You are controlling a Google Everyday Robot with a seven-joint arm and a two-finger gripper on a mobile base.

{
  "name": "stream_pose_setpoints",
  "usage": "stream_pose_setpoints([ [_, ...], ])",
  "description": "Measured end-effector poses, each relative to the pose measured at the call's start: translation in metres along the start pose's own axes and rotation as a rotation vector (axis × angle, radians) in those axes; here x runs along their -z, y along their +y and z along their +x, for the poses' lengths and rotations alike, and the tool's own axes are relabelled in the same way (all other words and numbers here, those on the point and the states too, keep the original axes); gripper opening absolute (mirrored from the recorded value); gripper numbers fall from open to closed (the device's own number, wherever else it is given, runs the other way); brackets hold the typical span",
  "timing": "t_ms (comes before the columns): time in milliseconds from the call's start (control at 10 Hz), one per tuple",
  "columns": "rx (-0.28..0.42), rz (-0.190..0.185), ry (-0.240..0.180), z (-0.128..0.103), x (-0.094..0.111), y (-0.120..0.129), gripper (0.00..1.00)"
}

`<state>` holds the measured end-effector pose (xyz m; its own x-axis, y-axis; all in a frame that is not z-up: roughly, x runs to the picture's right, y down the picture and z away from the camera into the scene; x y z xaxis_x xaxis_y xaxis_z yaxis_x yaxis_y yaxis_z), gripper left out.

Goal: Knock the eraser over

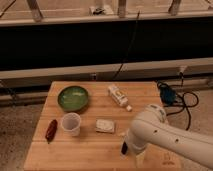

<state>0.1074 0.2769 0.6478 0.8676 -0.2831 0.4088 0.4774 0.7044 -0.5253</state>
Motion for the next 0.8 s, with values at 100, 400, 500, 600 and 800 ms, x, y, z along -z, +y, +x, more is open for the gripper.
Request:
stream_pose_setpoints([
  [100, 0.001, 0.0, -0.001, 0.0004, -0.0001, 0.0001, 0.8],
  [400, 0.008, -0.002, -0.005, -0.0015, -0.0012, 0.0009, 0.8],
  [500, 0.009, -0.002, -0.006, -0.0023, -0.0018, 0.0018, 0.8],
  [600, 0.009, -0.001, -0.009, -0.0024, -0.0016, 0.0017, 0.8],
  [800, 0.013, -0.001, -0.012, -0.0029, -0.0021, 0.0014, 0.8],
])
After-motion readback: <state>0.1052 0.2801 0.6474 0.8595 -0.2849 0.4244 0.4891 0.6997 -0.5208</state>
